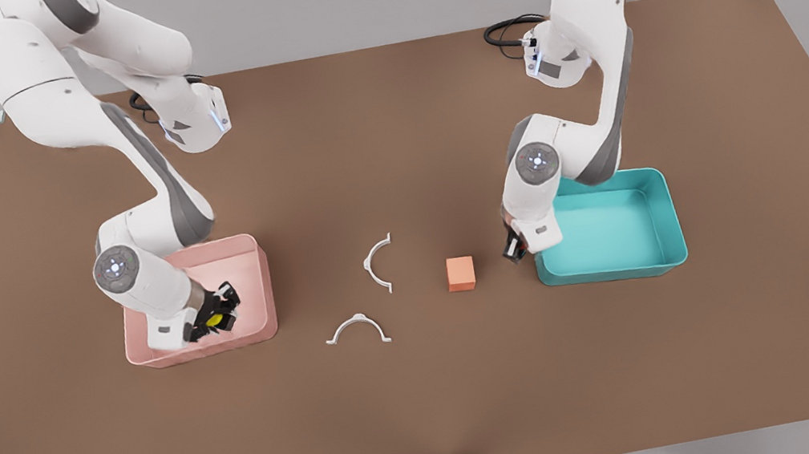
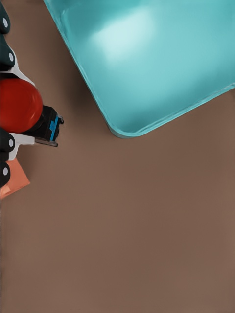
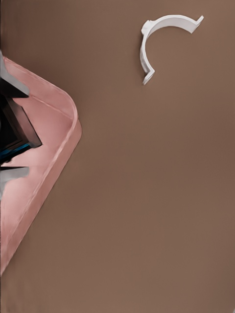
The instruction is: Place the red button in the blue storage box with the left arm, and place the yellow button in the pink storage box with the right arm
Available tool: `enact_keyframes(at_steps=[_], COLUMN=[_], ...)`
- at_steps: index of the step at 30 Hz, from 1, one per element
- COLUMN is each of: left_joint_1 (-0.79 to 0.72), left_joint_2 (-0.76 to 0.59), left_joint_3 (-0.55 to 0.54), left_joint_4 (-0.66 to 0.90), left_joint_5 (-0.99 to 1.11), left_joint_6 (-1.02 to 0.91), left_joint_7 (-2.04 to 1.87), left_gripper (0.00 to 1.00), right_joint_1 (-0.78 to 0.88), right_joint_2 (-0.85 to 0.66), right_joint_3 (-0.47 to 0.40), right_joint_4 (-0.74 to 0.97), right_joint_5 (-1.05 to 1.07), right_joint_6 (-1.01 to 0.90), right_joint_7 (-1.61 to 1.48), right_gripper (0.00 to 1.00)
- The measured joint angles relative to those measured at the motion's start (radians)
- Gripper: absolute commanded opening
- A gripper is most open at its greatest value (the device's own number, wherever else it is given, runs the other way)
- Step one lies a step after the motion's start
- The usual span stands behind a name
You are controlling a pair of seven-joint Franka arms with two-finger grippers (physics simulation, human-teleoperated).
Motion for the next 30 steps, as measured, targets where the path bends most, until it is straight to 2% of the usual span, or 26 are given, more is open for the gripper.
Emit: enact_keyframes(at_steps=[2,3,5,6,7,9,10,11,12,14,15,16,18,21,23,26,30], left_joint_1=[-0.002,-0.003,0.001,0.018,0.038,0.054,0.054,0.054,0.053,0.053,0.054,0.059,0.072,0.126,0.233,0.349,0.361], left_joint_2=[-0.055,-0.07,-0.073,-0.063,-0.046,0.0,0.019,0.034,0.043,0.047,0.045,0.043,0.041,0.019,0.003,-0.014,0.016], left_joint_3=[0.044,0.081,0.169,0.199,0.214,0.226,0.226,0.226,0.226,0.225,0.226,0.226,0.228,0.219,0.127,0.018,-0.014], left_joint_4=[0.004,0.006,0.006,0.006,0.006,0.007,0.007,0.007,0.007,0.015,0.034,0.086,0.266,0.486,0.594,0.69,0.731], left_joint_5=[0.006,0.008,0.01,0.009,0.009,-0.01,-0.023,-0.035,-0.048,-0.068,-0.075,-0.086,-0.103,-0.111,-0.113,-0.109,-0.101], left_joint_6=[-0.076,-0.11,-0.163,-0.184,-0.2,-0.218,-0.224,-0.227,-0.23,-0.236,-0.245,-0.265,-0.337,-0.447,-0.515,-0.607,-0.689], left_joint_7=[0.016,0.03,0.07,0.093,0.116,0.158,0.178,0.197,0.215,0.248,0.268,0.294,0.375,0.54,0.644,0.781,0.93], left_gripper=[0.49,0.49,0.49,0.49,0.49,0.5,0.65,1.0,1.0,1.0,1.0,1.0,1.0,1.0,1.0,1.0,1.0], right_joint_1=[-0.094,-0.118,-0.135,-0.134,-0.132,-0.118,-0.111,-0.091,0.007,0.3,0.37,0.4,0.383,0.367,0.382,0.395,0.403], right_joint_2=[-0.027,-0.032,-0.035,-0.035,-0.035,-0.034,-0.034,-0.038,-0.073,-0.23,-0.249,-0.255,-0.251,-0.163,-0.134,-0.116,-0.093], right_joint_3=[0.044,0.052,0.057,0.059,0.059,0.061,0.074,0.079,-0.01,-0.365,-0.459,-0.512,-0.544,-0.556,-0.56,-0.554,-0.549], right_joint_4=[-0.094,-0.123,-0.146,-0.145,-0.132,-0.081,-0.012,0.098,0.188,0.242,0.303,0.352,0.42,0.585,0.622,0.635,0.632], right_joint_5=[-0.002,-0.004,-0.011,-0.013,-0.021,-0.045,-0.052,-0.057,-0.059,-0.003,0.011,0.021,0.034,0.046,0.058,0.074,0.083], right_joint_6=[0.01,0.016,0.024,0.026,0.028,0.026,0.006,-0.034,-0.078,-0.177,-0.242,-0.302,-0.414,-0.574,-0.632,-0.682,-0.695], right_joint_7=[-0.004,-0.005,-0.004,-0.003,-0.001,0.004,0.011,0.019,0.027,0.046,0.059,0.075,0.106,0.15,0.178,0.215,0.256], right_gripper=[0.51,0.59,0.89,0.98,1.0,1.0,1.0,1.0,1.0,1.0,1.0,1.0,1.0,1.0,1.0,1.0,1.0])
